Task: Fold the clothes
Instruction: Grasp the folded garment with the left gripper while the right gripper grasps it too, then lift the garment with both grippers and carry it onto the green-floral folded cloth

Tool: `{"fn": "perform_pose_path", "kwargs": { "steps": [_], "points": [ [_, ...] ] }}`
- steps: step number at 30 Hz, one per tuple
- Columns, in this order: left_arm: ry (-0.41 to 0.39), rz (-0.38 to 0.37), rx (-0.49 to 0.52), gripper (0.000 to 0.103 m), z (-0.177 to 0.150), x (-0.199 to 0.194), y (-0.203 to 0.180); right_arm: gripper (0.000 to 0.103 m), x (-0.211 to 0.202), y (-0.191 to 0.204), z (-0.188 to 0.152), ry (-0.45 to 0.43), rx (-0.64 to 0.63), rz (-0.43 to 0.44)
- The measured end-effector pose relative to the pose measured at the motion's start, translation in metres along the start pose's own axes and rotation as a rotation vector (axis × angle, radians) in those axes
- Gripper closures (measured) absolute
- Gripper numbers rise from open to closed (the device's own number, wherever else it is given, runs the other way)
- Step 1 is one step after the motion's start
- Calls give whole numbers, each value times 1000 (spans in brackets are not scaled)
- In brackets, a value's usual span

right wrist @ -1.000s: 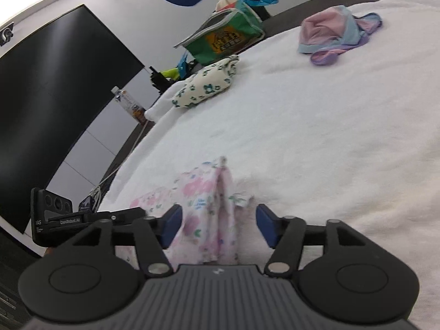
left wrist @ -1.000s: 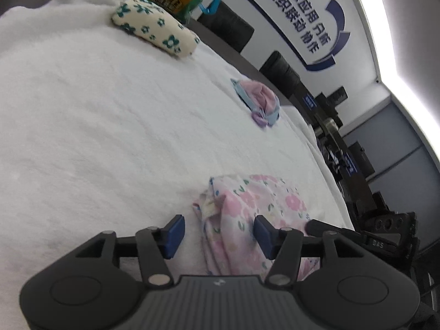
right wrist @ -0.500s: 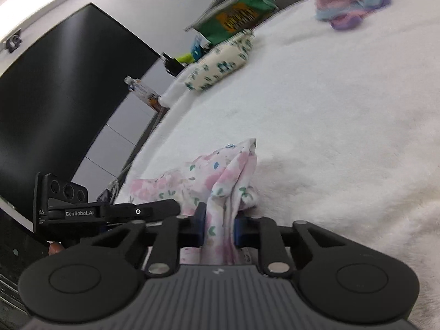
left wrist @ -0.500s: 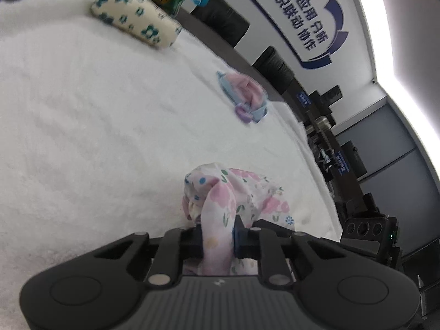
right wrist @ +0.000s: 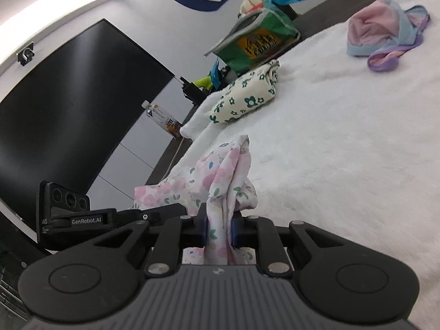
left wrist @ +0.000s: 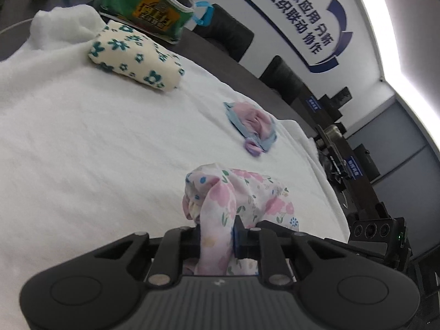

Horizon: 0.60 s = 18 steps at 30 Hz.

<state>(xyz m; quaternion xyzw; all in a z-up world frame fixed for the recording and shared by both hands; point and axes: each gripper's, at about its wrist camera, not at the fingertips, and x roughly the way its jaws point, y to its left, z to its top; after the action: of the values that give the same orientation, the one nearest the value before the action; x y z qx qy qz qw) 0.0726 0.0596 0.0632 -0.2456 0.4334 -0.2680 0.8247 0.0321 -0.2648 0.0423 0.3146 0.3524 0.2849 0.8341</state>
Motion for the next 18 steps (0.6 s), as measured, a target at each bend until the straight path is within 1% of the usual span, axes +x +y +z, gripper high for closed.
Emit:
{"fn": "perform_pose_path", "kwargs": {
  "steps": [3, 5, 7, 9, 12, 15, 18],
  "points": [
    [-4, 31, 33, 88, 32, -12, -7, 89, 13, 5, 16, 4, 13, 21],
    [-36, 48, 66, 87, 66, -22, -17, 89, 20, 14, 32, -2, -1, 35],
    [-67, 65, 98, 87, 100, -32, -27, 89, 27, 28, 55, -24, -33, 53],
    [-99, 85, 132, 86, 137, -35, -32, 89, 37, 41, 87, -61, -55, 71],
    [-106, 93, 148, 86, 195, -20, -20, 89, 62, 50, 137, -108, -57, 75],
    [-86, 79, 110, 86, 241, 4, 11, 89, 100, 42, 183, -104, -16, 67],
    [-86, 94, 90, 86, 265, 32, 45, 89, 142, 24, 218, -74, 15, 48]
  ]
}}
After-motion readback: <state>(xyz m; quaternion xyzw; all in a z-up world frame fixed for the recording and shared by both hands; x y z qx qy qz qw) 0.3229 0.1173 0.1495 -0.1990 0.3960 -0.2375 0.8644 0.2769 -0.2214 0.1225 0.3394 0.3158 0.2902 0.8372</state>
